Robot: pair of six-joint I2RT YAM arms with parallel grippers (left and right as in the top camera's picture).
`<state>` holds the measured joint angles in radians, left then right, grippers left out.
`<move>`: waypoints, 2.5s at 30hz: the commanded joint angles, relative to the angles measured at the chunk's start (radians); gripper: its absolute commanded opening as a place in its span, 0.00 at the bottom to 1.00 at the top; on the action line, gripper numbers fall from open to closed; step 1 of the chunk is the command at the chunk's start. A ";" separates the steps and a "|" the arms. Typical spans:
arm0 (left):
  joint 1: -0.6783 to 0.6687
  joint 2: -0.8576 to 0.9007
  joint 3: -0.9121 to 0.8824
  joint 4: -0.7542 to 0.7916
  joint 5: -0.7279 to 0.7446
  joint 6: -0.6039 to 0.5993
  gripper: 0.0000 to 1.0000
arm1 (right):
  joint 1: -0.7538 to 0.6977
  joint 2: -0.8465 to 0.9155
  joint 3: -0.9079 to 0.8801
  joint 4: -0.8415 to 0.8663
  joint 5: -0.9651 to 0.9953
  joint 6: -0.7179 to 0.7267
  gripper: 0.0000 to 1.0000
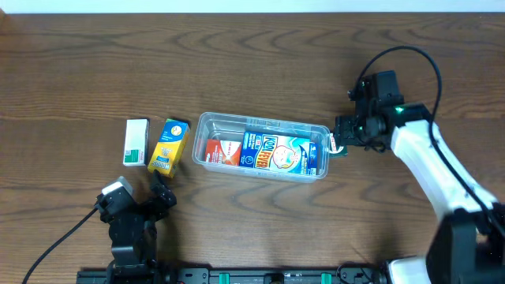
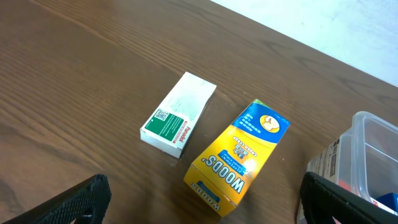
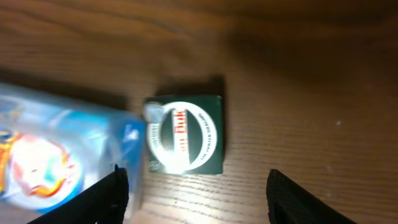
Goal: Pack container
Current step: 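Move the right gripper to the green tin box and grasp it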
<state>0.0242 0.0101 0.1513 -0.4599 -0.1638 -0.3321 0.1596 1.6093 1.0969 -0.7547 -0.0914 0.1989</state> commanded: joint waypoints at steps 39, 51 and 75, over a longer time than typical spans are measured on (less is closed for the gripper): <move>-0.004 -0.006 -0.019 0.002 -0.005 0.014 0.98 | -0.101 0.267 0.005 -0.014 0.196 0.071 0.82; -0.004 -0.006 -0.019 0.002 -0.005 0.014 0.98 | -0.075 0.106 0.008 0.010 0.091 -0.027 0.83; -0.004 -0.006 -0.019 0.002 -0.005 0.014 0.98 | -0.008 0.218 0.003 0.030 0.121 -0.129 0.99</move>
<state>0.0242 0.0101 0.1513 -0.4599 -0.1638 -0.3321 0.1455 1.7927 1.1057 -0.7280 0.0120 0.0944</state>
